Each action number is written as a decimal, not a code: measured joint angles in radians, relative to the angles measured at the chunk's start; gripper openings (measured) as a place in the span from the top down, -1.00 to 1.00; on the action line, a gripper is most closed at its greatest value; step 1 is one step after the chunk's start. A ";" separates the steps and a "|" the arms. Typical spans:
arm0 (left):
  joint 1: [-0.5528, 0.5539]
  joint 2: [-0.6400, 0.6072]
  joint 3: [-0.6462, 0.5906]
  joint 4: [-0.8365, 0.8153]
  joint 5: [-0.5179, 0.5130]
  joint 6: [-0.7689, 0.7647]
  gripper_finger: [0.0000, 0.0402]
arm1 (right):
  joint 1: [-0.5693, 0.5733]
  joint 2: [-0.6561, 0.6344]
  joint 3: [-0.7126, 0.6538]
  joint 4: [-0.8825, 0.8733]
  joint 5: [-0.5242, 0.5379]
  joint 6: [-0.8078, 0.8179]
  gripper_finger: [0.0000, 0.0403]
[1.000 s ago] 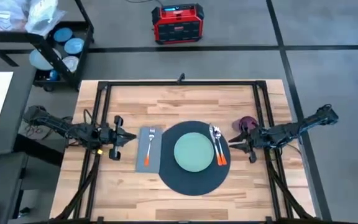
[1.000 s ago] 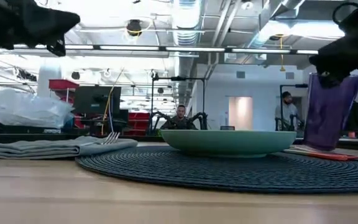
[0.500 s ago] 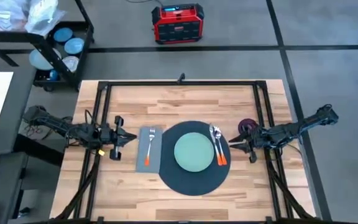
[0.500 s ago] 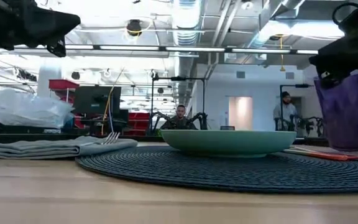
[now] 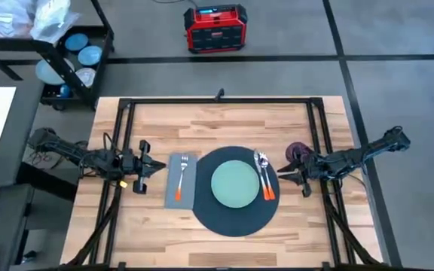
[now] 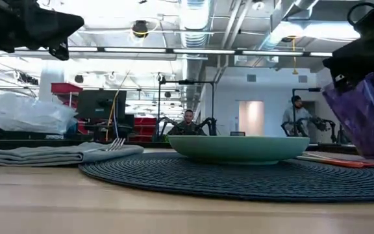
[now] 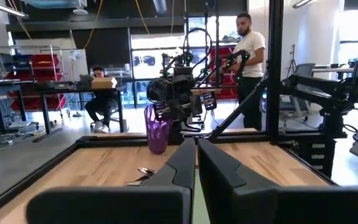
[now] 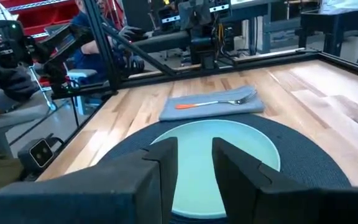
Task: Set table place
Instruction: Move the purple glass to the right side of the blue placemat
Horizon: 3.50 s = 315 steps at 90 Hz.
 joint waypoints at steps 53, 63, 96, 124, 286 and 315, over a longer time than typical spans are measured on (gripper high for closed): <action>0.000 0.000 -0.001 -0.002 0.000 -0.007 0.99 | 0.000 0.000 0.000 0.005 -0.002 0.001 0.56; 0.000 0.000 -0.001 -0.002 0.000 -0.007 0.99 | 0.000 0.000 0.000 0.005 -0.002 0.003 0.56; 0.000 0.000 -0.001 0.003 0.000 -0.007 0.99 | 0.000 0.000 -0.001 0.004 -0.001 0.008 0.56; 0.000 0.001 -0.001 -0.007 0.000 -0.019 0.99 | 0.000 0.000 -0.001 0.004 -0.001 0.008 0.56; 0.000 0.000 -0.001 -0.048 -0.005 -0.025 1.00 | -0.028 0.000 -0.001 0.003 0.001 0.008 0.56; 0.000 0.000 -0.001 -0.047 -0.006 -0.030 0.99 | -0.028 0.000 -0.001 0.003 0.000 0.008 0.57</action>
